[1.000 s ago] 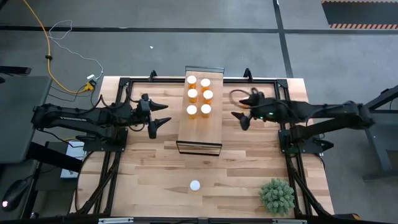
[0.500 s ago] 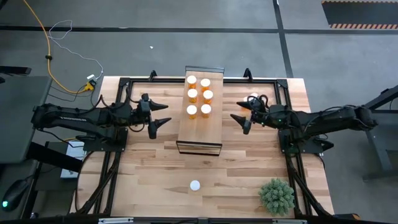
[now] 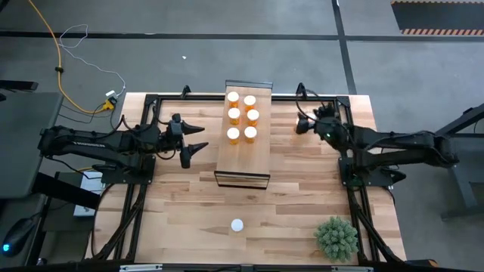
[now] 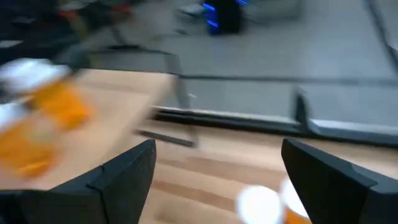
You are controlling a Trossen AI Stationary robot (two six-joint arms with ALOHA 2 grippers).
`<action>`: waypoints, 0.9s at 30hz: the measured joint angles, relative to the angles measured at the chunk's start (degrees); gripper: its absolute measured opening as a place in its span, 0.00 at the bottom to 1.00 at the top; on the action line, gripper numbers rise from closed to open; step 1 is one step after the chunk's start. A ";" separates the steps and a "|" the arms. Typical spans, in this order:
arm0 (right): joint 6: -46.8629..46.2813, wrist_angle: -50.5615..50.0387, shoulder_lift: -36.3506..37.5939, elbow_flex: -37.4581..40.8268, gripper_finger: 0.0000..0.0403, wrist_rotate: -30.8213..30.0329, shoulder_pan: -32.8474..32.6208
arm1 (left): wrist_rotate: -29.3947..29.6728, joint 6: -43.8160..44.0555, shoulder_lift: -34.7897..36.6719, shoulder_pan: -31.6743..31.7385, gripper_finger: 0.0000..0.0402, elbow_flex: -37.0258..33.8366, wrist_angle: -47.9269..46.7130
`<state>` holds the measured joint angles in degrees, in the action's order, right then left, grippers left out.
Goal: Pick and place medicine bottles onto shelf by color
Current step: Put the orange pill bottle on the shelf
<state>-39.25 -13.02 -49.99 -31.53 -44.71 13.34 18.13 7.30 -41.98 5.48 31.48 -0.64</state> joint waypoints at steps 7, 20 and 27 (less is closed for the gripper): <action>-8.88 -5.30 -8.46 0.00 0.84 3.62 10.46 | 0.00 0.01 0.00 0.00 0.67 0.00 0.00; -17.44 1.69 -25.81 0.00 0.84 3.49 17.89 | 0.00 0.01 -0.01 0.00 0.67 -0.02 -0.44; -17.37 3.70 -29.14 0.00 0.84 4.57 18.56 | 0.00 0.01 -0.02 -0.02 0.67 -0.02 -0.42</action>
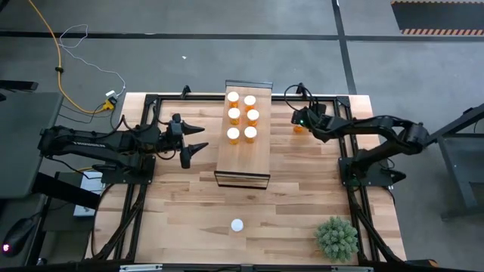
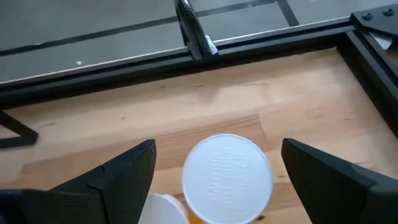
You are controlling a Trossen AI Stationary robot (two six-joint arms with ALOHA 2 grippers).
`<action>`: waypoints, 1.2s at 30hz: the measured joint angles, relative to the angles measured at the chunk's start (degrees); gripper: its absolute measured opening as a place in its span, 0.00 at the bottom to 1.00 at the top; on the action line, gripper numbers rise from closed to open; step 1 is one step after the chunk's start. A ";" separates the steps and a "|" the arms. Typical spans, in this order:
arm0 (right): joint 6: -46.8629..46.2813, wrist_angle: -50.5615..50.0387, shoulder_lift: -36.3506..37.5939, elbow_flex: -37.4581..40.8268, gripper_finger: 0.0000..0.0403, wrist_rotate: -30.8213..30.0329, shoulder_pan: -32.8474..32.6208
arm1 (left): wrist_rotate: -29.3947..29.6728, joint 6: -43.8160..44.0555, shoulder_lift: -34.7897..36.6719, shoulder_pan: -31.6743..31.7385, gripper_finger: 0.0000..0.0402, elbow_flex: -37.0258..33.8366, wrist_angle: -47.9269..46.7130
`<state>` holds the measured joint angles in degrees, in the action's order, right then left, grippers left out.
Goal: Pick and place medicine bottles onto shelf by color
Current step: Put the orange pill bottle on the shelf
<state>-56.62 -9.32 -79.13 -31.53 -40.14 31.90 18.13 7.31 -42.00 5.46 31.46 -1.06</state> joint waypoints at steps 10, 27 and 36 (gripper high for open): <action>0.38 -1.13 -0.27 0.00 0.84 -0.32 0.82 | 0.00 0.00 0.02 0.01 0.67 0.00 0.00; 1.49 -5.54 -0.29 0.00 0.84 -1.40 1.58 | 0.00 0.01 0.02 0.00 0.67 0.00 0.00; 1.60 -5.47 -0.29 0.00 0.84 -0.65 1.58 | 0.00 0.00 0.02 0.00 0.67 0.00 0.00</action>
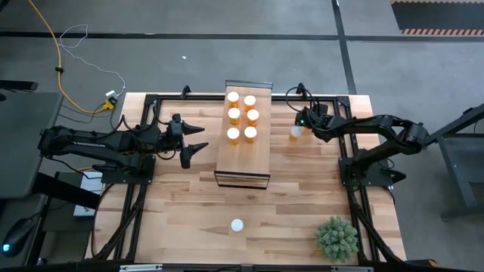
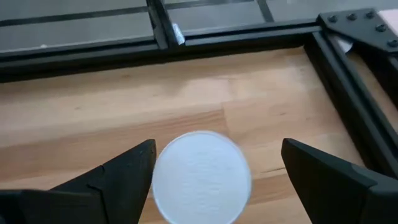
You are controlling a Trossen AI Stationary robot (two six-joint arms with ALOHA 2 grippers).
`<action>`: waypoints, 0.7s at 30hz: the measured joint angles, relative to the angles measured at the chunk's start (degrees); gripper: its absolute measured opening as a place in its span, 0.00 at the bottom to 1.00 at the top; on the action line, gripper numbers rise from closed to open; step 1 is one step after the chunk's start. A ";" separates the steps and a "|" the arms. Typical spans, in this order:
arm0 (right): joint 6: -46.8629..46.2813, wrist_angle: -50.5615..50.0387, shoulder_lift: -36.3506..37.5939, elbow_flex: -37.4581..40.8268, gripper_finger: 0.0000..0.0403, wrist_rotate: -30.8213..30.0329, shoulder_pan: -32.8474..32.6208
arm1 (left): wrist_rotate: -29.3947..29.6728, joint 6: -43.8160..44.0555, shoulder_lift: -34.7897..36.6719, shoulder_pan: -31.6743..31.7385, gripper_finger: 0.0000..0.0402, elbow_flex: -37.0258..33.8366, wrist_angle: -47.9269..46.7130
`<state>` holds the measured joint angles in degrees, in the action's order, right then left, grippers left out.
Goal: Pick and place medicine bottles onto shelf by color
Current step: Put the orange pill bottle on the shelf
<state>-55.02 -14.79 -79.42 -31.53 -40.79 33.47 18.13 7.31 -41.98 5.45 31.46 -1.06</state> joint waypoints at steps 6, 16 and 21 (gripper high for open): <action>0.62 -0.12 0.00 0.00 0.84 3.54 -0.02 | 0.00 0.01 -0.01 0.00 0.67 0.00 0.00; 2.13 -0.35 0.00 0.00 0.84 4.19 -0.02 | 0.02 0.02 0.00 0.00 0.67 0.00 0.00; 2.56 -0.35 0.00 0.00 0.80 3.67 -0.02 | 0.01 0.02 0.00 0.00 0.67 0.00 0.02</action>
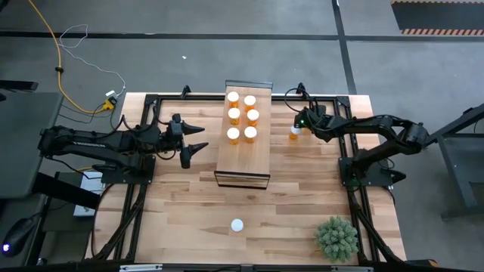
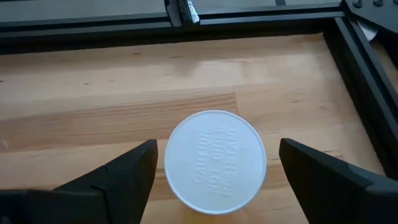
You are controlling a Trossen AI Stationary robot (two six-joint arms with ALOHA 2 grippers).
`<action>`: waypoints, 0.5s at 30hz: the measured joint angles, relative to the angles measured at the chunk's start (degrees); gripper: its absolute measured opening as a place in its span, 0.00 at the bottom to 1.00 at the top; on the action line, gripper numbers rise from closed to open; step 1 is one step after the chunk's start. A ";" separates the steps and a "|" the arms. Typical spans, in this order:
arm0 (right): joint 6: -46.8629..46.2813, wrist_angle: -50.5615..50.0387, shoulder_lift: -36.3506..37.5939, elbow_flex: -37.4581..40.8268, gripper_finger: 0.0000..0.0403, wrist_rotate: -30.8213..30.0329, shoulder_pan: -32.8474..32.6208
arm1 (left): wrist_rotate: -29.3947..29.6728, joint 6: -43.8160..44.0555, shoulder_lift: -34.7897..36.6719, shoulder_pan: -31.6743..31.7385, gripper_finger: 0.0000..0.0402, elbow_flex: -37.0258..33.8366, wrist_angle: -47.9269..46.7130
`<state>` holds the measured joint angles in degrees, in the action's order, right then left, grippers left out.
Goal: Pick and place medicine bottles onto shelf by color
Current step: Put the orange pill bottle on the shelf
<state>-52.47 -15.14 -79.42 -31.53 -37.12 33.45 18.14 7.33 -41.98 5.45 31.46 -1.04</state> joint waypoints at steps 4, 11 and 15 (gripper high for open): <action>0.02 0.00 0.02 0.00 0.72 -0.20 0.00 | 0.00 0.00 -0.01 0.00 0.67 0.00 0.00; 0.14 0.00 0.02 0.00 0.60 -0.23 0.00 | 0.01 0.00 -0.02 0.00 0.67 0.00 0.00; 1.51 0.02 0.02 0.00 0.54 -0.67 0.00 | -0.01 0.00 -0.01 0.00 0.67 0.00 0.00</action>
<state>-50.96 -15.11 -79.40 -31.53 -37.78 33.45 18.13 7.33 -41.99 5.45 31.46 -1.04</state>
